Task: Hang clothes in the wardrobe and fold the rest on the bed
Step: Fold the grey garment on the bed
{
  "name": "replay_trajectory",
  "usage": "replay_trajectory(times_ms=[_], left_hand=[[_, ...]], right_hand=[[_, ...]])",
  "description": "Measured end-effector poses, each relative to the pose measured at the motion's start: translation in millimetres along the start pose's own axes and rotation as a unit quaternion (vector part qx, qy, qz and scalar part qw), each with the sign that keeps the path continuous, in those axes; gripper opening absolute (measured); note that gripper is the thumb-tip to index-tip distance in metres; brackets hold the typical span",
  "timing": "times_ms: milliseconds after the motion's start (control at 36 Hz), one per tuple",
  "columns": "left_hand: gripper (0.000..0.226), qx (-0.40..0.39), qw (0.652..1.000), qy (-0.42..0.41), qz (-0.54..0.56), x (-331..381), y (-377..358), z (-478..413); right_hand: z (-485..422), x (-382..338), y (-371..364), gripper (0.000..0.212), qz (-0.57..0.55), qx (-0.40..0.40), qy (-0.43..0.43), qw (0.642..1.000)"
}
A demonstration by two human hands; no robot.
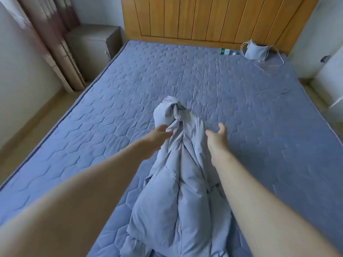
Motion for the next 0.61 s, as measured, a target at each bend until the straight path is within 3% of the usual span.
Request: replay_trajectory(times_ms=[194, 278, 417, 500, 611], left_hand=[[0.002, 0.001, 0.979, 0.150, -0.141, -169.2, -11.2, -21.5], [0.028, 0.028, 0.956, 0.200, -0.213, -227.9, -11.9, -28.7], [0.053, 0.096, 0.948, 0.237, -0.192, -293.6, -11.6, -37.3], [0.053, 0.092, 0.942, 0.260, -0.194, -323.6, -12.2, -43.3], [0.023, 0.110, 0.940, 0.242, -0.215, -339.2, -8.7, -49.8]], right_hand=[[30.0, 164.0, -21.0, 0.049, 0.100, -0.072, -0.172, 0.977], [50.0, 209.3, -27.9, 0.045, 0.153, -0.123, -0.210, 0.958], [71.4, 266.1, -40.7, 0.043, 0.192, -0.163, -0.228, 0.941], [77.0, 296.7, -51.3, 0.040, 0.184, -0.153, -0.258, 0.936], [85.5, 323.7, -62.8, 0.020, 0.170, -0.139, -0.273, 0.937]])
Point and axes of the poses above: each hand's wrist, its own z-axis away from the middle knuckle, its own y-axis out of the back of the hand, x = y × z, the point moved 1 cm from there along -z, towards the middle knuckle, and after that the axes turned 3 degrees about -x, right-handed, at the moved point
